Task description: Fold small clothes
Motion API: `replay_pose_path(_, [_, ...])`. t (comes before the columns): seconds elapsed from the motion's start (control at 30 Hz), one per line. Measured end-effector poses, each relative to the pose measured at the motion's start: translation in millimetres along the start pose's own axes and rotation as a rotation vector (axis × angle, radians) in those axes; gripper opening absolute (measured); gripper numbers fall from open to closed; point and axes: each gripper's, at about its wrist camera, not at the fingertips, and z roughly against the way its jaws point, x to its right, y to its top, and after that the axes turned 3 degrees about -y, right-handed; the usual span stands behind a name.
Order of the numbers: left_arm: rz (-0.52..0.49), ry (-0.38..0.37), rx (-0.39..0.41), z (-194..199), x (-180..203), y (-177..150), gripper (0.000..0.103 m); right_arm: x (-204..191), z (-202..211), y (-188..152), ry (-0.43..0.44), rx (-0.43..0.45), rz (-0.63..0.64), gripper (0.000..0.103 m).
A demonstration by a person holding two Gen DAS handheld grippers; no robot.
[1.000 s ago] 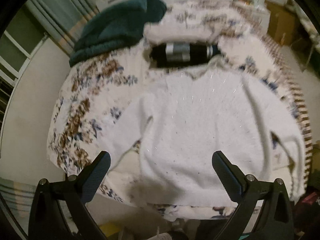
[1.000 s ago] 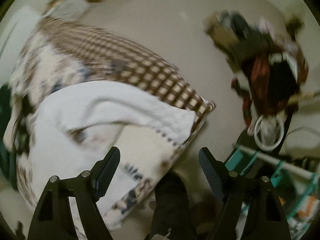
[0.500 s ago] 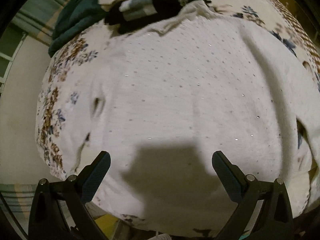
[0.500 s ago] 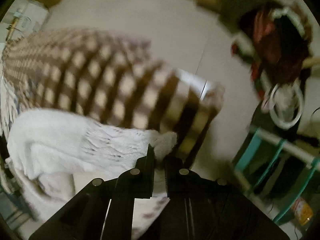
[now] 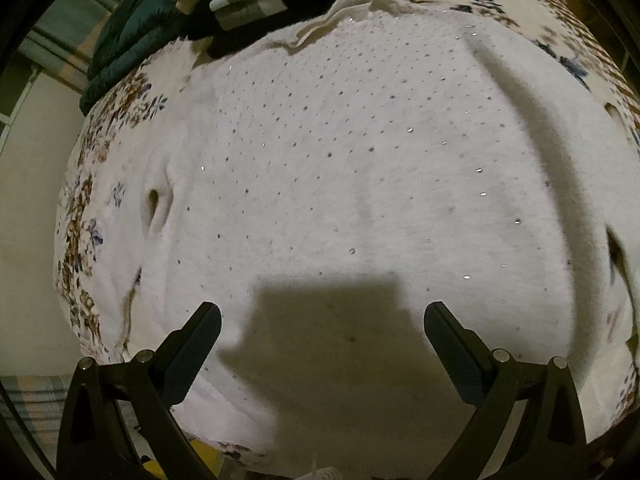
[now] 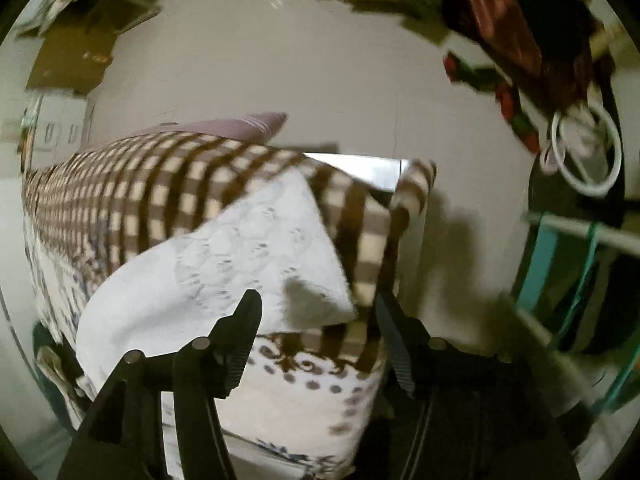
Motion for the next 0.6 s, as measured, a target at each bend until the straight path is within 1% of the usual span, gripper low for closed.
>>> replay_pose_path(0.07, [0.01, -0.002, -0.006, -5, -4, -2, 0.103, -7, -3, -3, 0.015, -0.003, -0.02, 0.062])
replay_pose_path(0.1, [0.017, 0.001, -0.007, -8, -8, -2, 0.103, -13, -1, -7, 0.03, 0.018, -0.021, 0.06])
replay_pose_path(0.13, [0.026, 0.002, -0.008, -11, -11, -2, 0.103, -20, 2, -12, 0.019, 0.054, -0.01, 0.044])
replay_pose_path(0.17, [0.032, 0.001, -0.01, -12, -14, -3, 0.103, -27, 5, -16, -0.007, 0.112, 0.013, 0.015])
replay_pose_path(0.2, [0.044, 0.0, -0.012, -14, -19, -3, 0.103, -37, 9, -20, -0.044, 0.155, 0.044, 0.009])
replay_pose_path(0.27, [0.061, -0.003, -0.013, -17, -29, -4, 0.103, -49, 18, -26, -0.061, 0.197, 0.064, 0.008])
replay_pose_path(0.33, [0.084, -0.006, -0.015, -19, -42, -4, 0.103, -62, 37, -34, -0.086, 0.254, 0.099, 0.007])
replay_pose_path(0.43, [0.127, -0.008, -0.009, -21, -68, -5, 0.103, -95, 78, -48, -0.07, 0.329, 0.17, 0.007])
replay_pose_path(0.47, [0.141, -0.006, -0.007, -21, -77, -6, 0.103, -112, 93, -54, -0.051, 0.341, 0.206, 0.007])
replay_pose_path(0.53, [0.176, -0.001, -0.001, -23, -99, -7, 0.103, -160, 115, -76, -0.007, 0.348, 0.319, 0.007])
replay_pose_path(0.6, [0.215, 0.011, -0.001, -24, -124, -10, 0.103, -206, 132, -105, 0.033, 0.348, 0.437, 0.007])
